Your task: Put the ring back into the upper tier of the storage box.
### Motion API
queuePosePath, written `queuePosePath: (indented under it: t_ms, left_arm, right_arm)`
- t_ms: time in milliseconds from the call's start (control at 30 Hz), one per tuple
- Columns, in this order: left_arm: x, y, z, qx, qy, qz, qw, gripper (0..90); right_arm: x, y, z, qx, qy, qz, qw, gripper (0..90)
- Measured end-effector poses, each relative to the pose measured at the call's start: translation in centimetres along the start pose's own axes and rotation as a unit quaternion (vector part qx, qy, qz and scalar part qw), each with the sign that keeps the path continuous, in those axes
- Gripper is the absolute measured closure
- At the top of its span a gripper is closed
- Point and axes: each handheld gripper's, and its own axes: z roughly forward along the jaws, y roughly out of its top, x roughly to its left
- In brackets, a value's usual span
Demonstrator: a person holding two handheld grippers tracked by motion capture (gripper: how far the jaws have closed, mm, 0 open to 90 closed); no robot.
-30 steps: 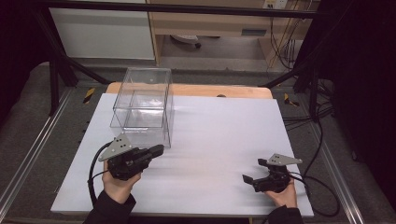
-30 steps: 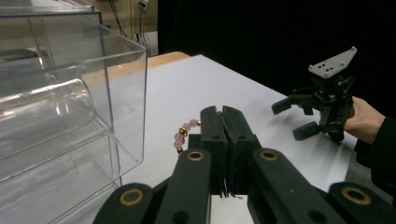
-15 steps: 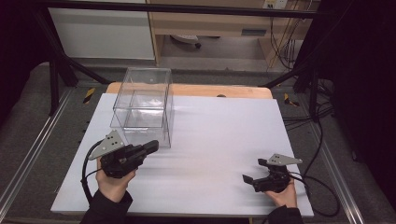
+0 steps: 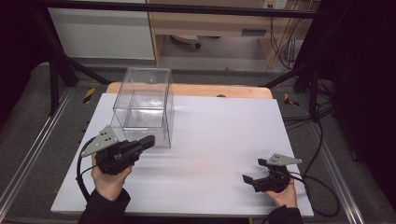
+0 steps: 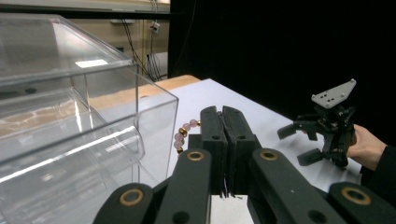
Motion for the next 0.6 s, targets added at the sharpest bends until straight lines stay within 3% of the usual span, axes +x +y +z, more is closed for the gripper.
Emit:
queuePosePath:
  t_ms: [600]
  left_arm:
    - [1.9, 2.2, -0.7, -0.017, 0.022, -0.004, 0.9996, 87.9]
  right_arm:
    - [0.0, 0.0, 0.0, -0.001, -0.001, -0.001, 1.0000, 0.4]
